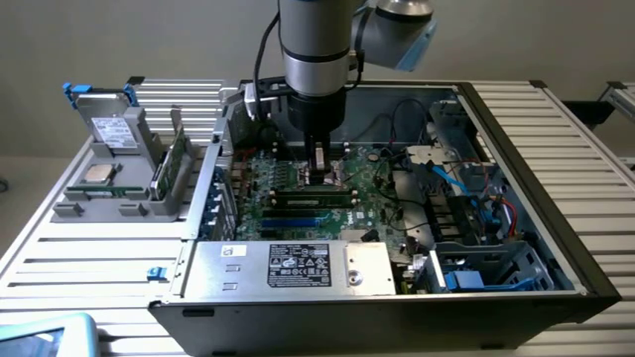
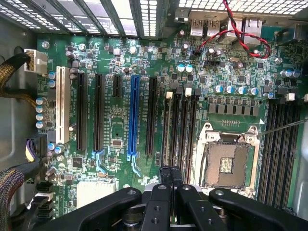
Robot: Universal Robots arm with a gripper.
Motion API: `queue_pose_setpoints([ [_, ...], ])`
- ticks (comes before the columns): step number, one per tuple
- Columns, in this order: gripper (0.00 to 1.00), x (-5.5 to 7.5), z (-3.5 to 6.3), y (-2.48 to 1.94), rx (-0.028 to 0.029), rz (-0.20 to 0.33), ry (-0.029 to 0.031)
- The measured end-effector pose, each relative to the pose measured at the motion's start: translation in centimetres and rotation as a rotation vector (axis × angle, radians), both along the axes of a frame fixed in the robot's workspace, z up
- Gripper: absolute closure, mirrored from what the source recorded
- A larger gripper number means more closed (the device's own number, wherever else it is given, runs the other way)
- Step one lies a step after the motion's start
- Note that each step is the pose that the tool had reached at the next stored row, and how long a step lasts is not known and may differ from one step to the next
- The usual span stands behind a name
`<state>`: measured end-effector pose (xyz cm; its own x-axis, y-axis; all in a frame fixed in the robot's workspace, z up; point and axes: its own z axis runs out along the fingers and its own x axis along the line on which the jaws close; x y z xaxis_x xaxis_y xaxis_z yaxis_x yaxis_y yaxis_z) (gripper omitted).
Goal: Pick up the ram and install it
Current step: 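Press down the ram until it locks into place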
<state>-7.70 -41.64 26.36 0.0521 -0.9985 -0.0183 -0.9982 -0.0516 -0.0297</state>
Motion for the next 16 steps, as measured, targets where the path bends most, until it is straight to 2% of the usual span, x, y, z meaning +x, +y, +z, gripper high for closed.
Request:
queue_pose_setpoints([
  [3,0.89,0.00,0.00,-0.01,-0.0001,-0.014,0.0000],
  [16,0.89,0.00,-0.01,0.00,-0.0001,-0.224,0.0000],
])
